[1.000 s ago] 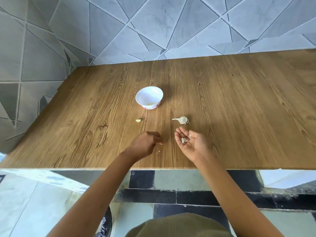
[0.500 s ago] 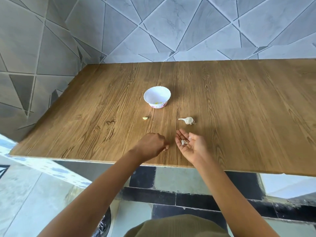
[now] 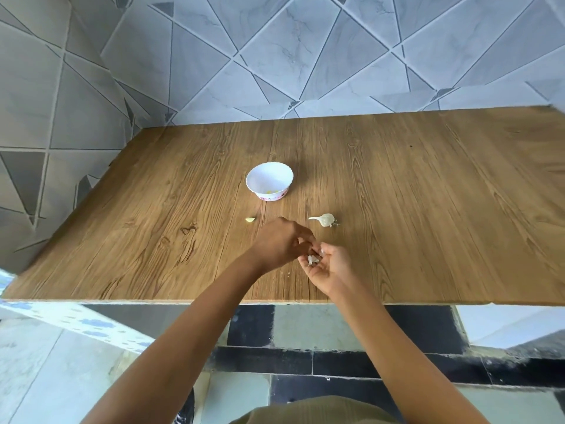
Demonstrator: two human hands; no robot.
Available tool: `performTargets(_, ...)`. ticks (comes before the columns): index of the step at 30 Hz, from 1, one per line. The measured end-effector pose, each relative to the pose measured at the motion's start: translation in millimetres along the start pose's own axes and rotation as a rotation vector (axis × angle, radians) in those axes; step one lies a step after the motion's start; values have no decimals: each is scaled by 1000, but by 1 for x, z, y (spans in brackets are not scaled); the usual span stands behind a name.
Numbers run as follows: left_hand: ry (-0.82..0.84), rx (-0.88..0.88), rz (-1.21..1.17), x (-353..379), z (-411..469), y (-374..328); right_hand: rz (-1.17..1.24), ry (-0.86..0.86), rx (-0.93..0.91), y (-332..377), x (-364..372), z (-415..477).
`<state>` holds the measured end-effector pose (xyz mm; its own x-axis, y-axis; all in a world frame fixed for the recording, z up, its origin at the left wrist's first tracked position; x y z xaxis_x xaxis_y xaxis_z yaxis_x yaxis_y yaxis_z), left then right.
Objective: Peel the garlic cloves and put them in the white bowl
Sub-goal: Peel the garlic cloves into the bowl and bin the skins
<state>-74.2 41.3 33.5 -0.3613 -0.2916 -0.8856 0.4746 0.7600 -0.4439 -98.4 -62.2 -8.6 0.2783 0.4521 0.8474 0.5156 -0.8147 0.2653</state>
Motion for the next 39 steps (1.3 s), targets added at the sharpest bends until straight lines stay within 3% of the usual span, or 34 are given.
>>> performTargets(6,-184,-204,-36,3,-9,9,14,18,-24,5,-2,-2)
performTargets(11,-48,-388,29,27,-27,31,-5,11,-50,13,-10,0)
performTargets(18,14,-282,111,49,-31,18,-24,20,-46,10,-10,2)
performTargets(24,-12,-299,-20,35,-35,17,-16,32,-40,12,-10,1)
performTargets(35,182,-150,434,41,-26,15,0,34,-38,9,-8,-2)
performTargets(39,27,-181,125,24,-15,21,-15,16,-17,4,-9,-2)
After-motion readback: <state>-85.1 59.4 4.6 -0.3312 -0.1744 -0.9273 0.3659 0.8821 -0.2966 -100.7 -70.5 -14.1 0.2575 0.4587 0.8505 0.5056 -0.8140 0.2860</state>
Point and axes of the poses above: each hand's wrist, its own z-axis towards the middle knuckle, its own x-axis out of the palm, y = z × x, the point moved 3 cm from there along z, towards the middle knuckle, and after that the axes turned 14 degrees about y, right-handed, at the moved point
